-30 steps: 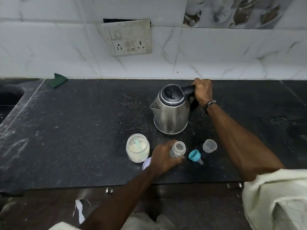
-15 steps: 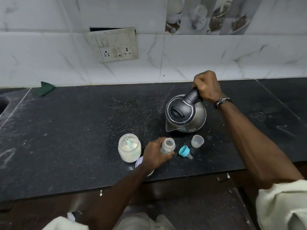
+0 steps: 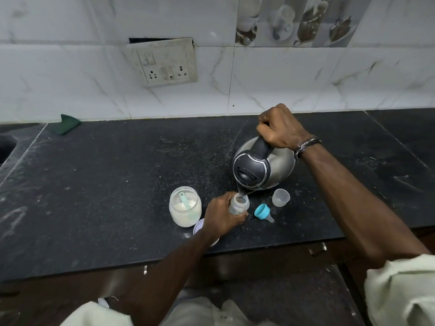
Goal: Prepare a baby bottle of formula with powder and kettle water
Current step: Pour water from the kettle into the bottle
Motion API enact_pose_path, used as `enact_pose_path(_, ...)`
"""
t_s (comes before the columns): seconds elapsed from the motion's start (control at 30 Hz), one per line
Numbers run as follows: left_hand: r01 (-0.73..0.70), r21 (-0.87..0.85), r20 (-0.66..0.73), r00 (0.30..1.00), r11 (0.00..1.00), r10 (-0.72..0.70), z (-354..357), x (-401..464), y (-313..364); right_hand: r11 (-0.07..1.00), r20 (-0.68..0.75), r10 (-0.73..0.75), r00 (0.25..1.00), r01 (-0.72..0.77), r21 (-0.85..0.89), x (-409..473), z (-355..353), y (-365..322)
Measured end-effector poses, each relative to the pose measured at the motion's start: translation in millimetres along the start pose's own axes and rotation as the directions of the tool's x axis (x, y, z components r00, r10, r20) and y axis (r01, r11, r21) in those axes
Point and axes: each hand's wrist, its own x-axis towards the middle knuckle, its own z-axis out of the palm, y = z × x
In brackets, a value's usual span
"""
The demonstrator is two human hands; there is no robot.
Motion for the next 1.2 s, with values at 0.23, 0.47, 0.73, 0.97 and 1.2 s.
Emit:
enact_pose_path(0.23, -0.016, 0.010, 0.013, 1.000, 1.000, 0.015, -1.7, 0.0, 0.5, 0.995, 0.031, -0.070, 0.997, 0.072, -0.075, 1.6, -5.4, -12.2)
enact_pose_path(0.47, 0.002, -0.007, 0.010, 1.000, 1.000, -0.002, -1.4, 0.4, 0.5, 0.981, 0.045, -0.100, 0.994, 0.106, -0.165, 0.2, -7.8, -20.1)
enact_pose_path(0.73, -0.015, -0.003, 0.000, 1.000, 1.000, 0.015, -1.8, 0.6, 1.1, 0.966, 0.043, -0.132, 0.990, 0.138, -0.219, -2.9, -11.9, -31.5)
enact_pose_path(0.97, -0.007, 0.003, 0.008, 1.000, 1.000, 0.007, -2.3, 1.2, 0.7, 0.962, 0.050, -0.121, 0.991, 0.130, -0.242, -4.9, -12.6, -35.4)
enact_pose_path(1.2, -0.013, 0.014, 0.004, 1.000, 1.000, 0.013, -2.6, 1.2, 1.8, 0.957, 0.048, -0.142, 0.989, 0.149, -0.247, -5.9, -10.2, -37.0)
